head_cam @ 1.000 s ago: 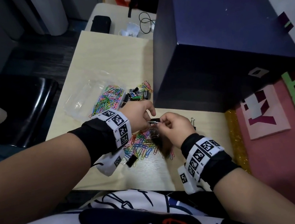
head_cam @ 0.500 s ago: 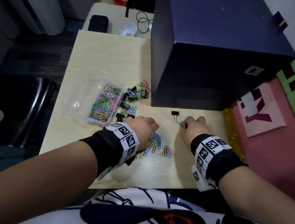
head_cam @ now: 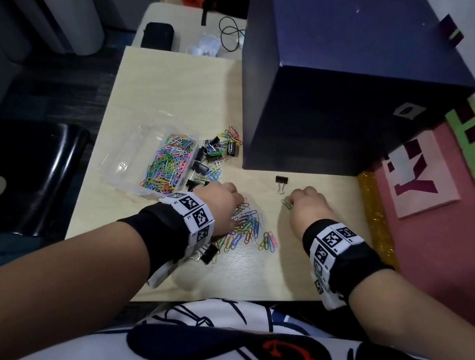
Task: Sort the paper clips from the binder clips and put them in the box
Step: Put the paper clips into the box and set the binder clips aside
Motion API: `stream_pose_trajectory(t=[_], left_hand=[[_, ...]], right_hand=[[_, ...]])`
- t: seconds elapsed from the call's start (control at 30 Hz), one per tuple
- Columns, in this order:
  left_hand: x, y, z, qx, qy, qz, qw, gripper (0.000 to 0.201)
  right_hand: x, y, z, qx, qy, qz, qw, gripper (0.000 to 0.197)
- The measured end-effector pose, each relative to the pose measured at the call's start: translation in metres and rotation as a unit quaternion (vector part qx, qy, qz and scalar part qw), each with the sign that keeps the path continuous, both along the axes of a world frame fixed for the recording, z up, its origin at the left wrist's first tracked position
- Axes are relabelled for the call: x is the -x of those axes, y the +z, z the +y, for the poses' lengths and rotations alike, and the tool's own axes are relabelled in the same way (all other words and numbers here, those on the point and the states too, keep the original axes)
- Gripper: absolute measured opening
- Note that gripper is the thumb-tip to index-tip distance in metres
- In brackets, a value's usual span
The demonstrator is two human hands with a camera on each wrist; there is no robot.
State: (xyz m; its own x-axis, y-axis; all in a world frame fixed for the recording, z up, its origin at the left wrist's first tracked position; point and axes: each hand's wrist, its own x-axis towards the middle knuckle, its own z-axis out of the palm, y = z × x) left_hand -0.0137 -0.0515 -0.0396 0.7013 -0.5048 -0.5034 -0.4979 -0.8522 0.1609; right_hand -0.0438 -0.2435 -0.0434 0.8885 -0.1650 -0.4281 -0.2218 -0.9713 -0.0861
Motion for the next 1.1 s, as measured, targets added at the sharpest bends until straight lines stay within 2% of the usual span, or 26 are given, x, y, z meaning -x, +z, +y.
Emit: stream_pose_trajectory(t=[0.1, 0.17, 0.23, 0.3, 0.37, 0.43, 0.5, 0.57, 0.63, 0.7, 0.77, 0.9, 0.97, 1.1], left_hand=[[0.003, -0.003, 0.003, 0.037, -0.032, 0.028, 0.998, 0.051], [0.003, -0.001, 0.007, 0.088, -0.007, 0.030, 0.996, 0.048], [0.000, 0.003, 0.015, 0.111, 0.026, 0.017, 0.993, 0.041], [-0.001, 0.007, 0.025, 0.090, 0.026, 0.019, 0.995, 0.029], [0.002, 0.013, 0.032, 0.045, 0.002, 0.048, 0.998, 0.017], [0.011, 0.015, 0.033, -0.017, -0.031, 0.079, 0.996, 0.021], [0.019, 0.012, 0.034, -0.062, -0.054, 0.079, 0.993, 0.028], [0.024, 0.009, 0.037, -0.052, -0.043, 0.063, 0.996, 0.023], [0.023, 0.010, 0.044, -0.023, -0.001, 0.049, 0.999, 0.017], [0.020, 0.013, 0.053, -0.022, 0.021, 0.040, 0.999, 0.015], [0.020, 0.016, 0.061, -0.059, 0.017, 0.040, 0.997, 0.021], [0.029, 0.015, 0.071, -0.128, 0.009, 0.064, 0.990, 0.043], [0.036, 0.013, 0.070, -0.141, -0.009, 0.059, 0.988, 0.051], [0.042, 0.007, 0.068, -0.142, -0.019, 0.034, 0.989, 0.052]], right_hand=[[0.005, -0.003, 0.017, -0.067, 0.063, 0.010, 0.996, 0.039], [0.006, -0.004, 0.028, -0.093, 0.090, 0.025, 0.991, 0.034], [0.004, -0.001, 0.033, -0.110, 0.070, 0.023, 0.991, 0.031], [0.001, 0.001, 0.034, -0.094, 0.045, 0.045, 0.994, 0.035], [0.001, 0.001, 0.035, -0.064, 0.046, 0.110, 0.991, 0.052], [0.004, 0.000, 0.040, -0.058, 0.047, 0.141, 0.987, 0.059], [0.005, 0.000, 0.045, -0.055, 0.056, 0.113, 0.990, 0.054], [0.006, 0.004, 0.052, -0.061, 0.091, 0.056, 0.992, 0.046], [0.008, 0.010, 0.062, -0.095, 0.157, 0.003, 0.983, 0.036], [0.014, 0.013, 0.075, -0.108, 0.248, -0.013, 0.963, 0.029], [0.020, 0.010, 0.087, -0.086, 0.315, -0.004, 0.945, 0.036], [0.025, 0.000, 0.100, -0.037, 0.347, 0.011, 0.937, 0.059], [0.025, -0.004, 0.102, -0.030, 0.357, 0.015, 0.934, 0.058], [0.024, -0.003, 0.104, -0.033, 0.363, 0.025, 0.931, 0.040]])
